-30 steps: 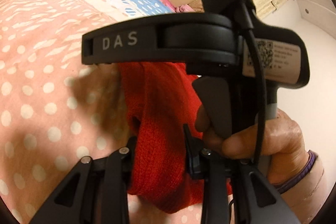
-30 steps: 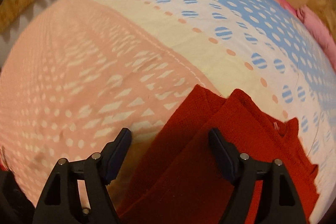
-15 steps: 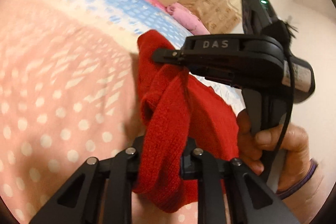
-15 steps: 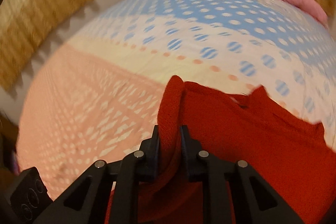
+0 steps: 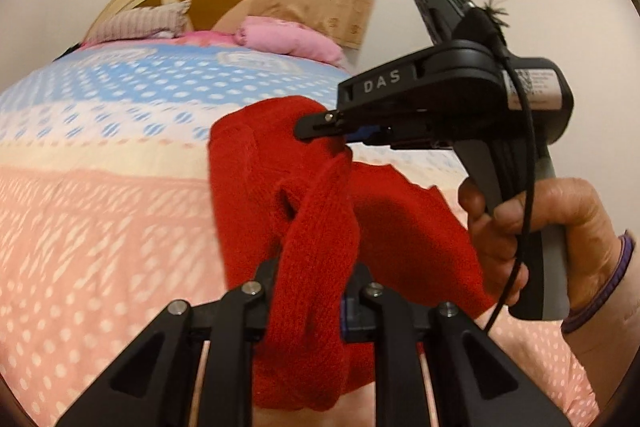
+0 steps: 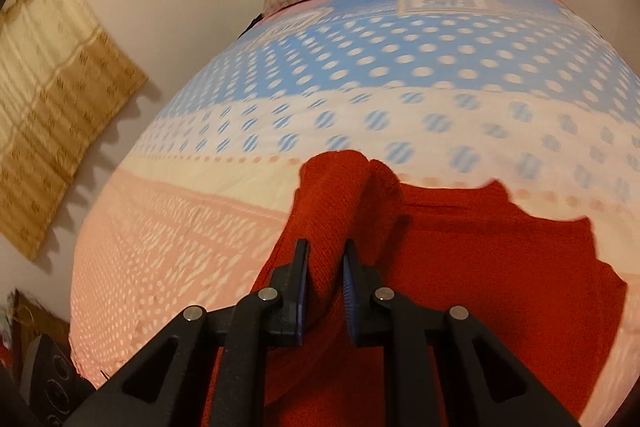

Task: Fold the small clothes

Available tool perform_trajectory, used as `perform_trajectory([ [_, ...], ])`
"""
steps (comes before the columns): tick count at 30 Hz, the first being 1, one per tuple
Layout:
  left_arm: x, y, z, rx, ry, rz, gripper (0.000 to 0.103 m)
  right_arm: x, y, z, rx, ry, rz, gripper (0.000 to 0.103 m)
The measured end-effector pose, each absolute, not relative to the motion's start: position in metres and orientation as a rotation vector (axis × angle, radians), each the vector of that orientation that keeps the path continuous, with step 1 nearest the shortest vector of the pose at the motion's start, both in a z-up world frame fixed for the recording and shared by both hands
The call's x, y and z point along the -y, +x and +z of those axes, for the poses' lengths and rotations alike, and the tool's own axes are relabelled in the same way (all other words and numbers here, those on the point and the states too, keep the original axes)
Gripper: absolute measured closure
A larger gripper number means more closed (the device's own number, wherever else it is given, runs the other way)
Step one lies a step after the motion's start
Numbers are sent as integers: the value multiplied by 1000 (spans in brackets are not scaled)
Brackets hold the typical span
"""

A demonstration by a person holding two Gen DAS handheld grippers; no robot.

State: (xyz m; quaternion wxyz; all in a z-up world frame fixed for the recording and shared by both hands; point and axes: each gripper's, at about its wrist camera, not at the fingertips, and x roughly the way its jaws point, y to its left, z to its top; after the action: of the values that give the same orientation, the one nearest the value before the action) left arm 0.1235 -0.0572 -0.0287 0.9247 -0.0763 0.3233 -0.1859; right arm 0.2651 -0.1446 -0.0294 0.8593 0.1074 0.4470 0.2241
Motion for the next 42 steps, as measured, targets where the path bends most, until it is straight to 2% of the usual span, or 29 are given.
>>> perform_trajectory([
  [14, 138, 129, -30, -682, -20, -562, 85, 265, 249, -30, -899, 254, 303, 90],
  [30, 197, 126, -54, -753, 79, -580, 85, 354, 253, -97, -955, 338, 171, 93],
  [35, 191, 117, -50, -754, 92, -616, 78, 356, 249, -106, -945, 349, 161, 92],
  [36, 187, 114, -48, -758, 86, -624, 73, 358, 248, -106, -944, 356, 153, 91],
  [37, 180, 109, -45, -763, 64, -644, 68, 359, 246, -105, -939, 366, 153, 88],
  [38, 175, 105, -44, -765, 49, -657, 64, 361, 243, -104, -930, 378, 157, 81],
  [40, 163, 91, -39, -760, 33, -676, 50, 369, 232, -98, -908, 399, 133, 72],
  [42, 149, 76, -35, -745, 39, -690, 48, 381, 217, -91, -879, 433, 95, 71],
])
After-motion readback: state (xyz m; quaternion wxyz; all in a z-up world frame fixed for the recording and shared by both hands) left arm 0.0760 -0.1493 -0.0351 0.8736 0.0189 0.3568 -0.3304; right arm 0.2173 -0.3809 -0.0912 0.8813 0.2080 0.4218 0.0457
